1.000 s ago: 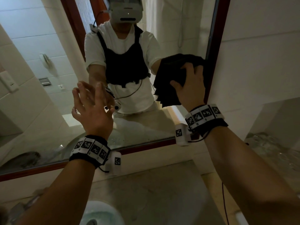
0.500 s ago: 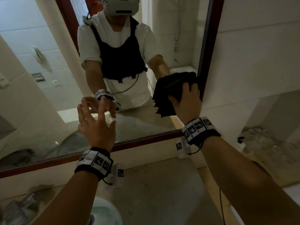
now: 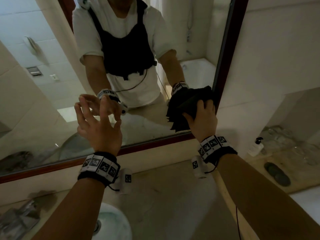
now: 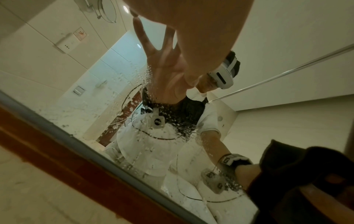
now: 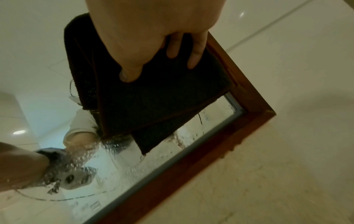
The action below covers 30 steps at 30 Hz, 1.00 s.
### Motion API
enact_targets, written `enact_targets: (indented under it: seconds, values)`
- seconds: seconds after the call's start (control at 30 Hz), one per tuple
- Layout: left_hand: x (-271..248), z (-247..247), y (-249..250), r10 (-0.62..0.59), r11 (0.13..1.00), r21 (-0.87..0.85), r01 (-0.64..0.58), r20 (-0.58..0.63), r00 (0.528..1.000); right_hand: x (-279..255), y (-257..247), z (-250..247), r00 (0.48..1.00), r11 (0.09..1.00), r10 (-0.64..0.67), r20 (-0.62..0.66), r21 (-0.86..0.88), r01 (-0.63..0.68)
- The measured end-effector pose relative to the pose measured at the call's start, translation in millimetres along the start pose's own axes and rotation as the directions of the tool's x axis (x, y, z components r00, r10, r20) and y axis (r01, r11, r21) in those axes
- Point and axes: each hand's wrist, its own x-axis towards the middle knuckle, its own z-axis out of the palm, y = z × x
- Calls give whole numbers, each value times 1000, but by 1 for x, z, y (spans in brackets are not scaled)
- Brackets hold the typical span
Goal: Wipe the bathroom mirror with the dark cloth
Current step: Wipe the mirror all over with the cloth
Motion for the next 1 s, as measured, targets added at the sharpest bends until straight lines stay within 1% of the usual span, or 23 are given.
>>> enact_targets:
  seconds: [0.23, 0.37, 0.5, 0.6, 0.67, 0.77, 0.83, 0.87, 0.9, 0.93, 1.0]
  values:
    - [1, 0, -4, 20, 999, 37, -20, 2, 1000, -26, 8, 21, 997, 998, 54, 51, 18, -55]
    - [2, 1, -4, 31, 998, 57, -32, 18, 999, -31, -5, 28, 996, 994, 82, 40, 72, -84]
    - [2, 1, -5, 31, 997, 73, -35, 51, 998, -44, -46, 45, 997, 991, -48, 64, 130, 39]
    - [2, -3, -5, 72, 995, 60, -75, 55, 996, -53, -66, 52, 992, 982, -95, 89, 174, 79]
    - [2, -8, -4, 87, 995, 51, -91, 63, 994, -54, -64, 50, 988, 975, -113, 101, 204, 91]
    - [0, -19, 8, 59, 998, -12, -59, 84, 995, -54, -59, 42, 981, 961, -152, 121, 250, 118]
    - [-3, -24, 16, 63, 997, -59, -58, 89, 994, -52, -57, 37, 976, 951, -164, 143, 286, 118]
    - [-6, -24, 17, 93, 993, -78, -84, 110, 990, -52, -58, 37, 973, 946, -171, 158, 301, 117]
    - [-10, -23, 20, 150, 985, -104, -135, 155, 977, -52, -57, 35, 969, 942, -177, 174, 314, 115]
    - [-14, -20, 23, 226, 969, -151, -196, 210, 951, -51, -55, 33, 964, 938, -186, 189, 327, 117]
    - [-21, -11, 30, 367, 915, -289, -282, 303, 880, -50, -50, 29, 952, 927, -208, 222, 356, 119]
